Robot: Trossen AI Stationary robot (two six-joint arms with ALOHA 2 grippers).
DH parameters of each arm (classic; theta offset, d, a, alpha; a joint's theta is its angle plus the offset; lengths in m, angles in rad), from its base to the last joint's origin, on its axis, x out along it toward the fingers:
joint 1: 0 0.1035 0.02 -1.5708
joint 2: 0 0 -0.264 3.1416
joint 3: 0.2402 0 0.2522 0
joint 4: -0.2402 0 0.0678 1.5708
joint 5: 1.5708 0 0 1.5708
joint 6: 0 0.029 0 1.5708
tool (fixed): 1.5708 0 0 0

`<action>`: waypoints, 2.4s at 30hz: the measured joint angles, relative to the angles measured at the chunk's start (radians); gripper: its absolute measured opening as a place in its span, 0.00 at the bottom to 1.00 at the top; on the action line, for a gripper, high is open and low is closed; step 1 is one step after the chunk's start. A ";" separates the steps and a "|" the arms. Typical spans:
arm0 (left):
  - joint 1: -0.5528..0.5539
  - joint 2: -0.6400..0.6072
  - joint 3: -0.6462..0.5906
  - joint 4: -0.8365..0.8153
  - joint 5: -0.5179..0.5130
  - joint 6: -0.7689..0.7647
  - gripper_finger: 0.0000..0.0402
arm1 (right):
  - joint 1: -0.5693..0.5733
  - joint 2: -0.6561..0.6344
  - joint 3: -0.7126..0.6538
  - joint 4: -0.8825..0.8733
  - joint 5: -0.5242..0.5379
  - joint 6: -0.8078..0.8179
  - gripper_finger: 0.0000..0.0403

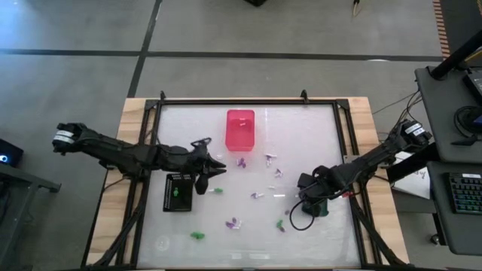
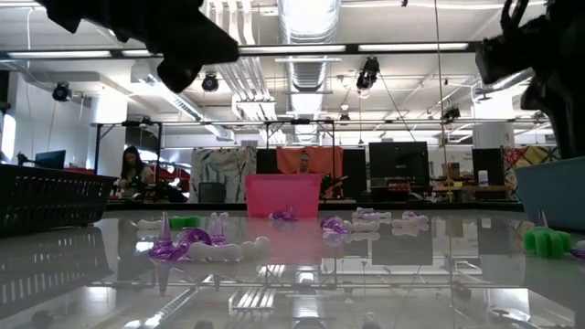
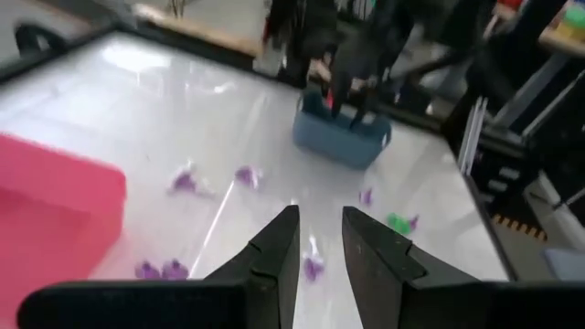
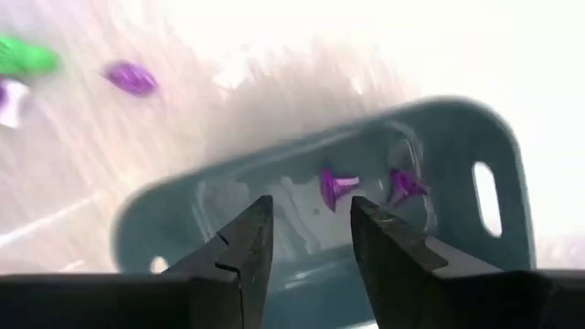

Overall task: Sort Halloween decoration
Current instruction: Put the skeleton toy into the black basket

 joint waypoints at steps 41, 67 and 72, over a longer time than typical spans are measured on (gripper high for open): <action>-0.482 0.515 0.485 -0.792 0.158 -0.151 0.17 | 0.000 0.001 0.200 0.020 0.189 -0.189 0.34; -0.571 0.654 0.647 -0.933 0.106 -0.299 0.17 | 0.000 0.002 0.199 0.055 0.189 -0.231 0.35; -0.581 0.654 0.639 -0.945 0.083 -0.330 0.17 | 0.000 0.002 0.198 0.056 0.208 -0.245 0.35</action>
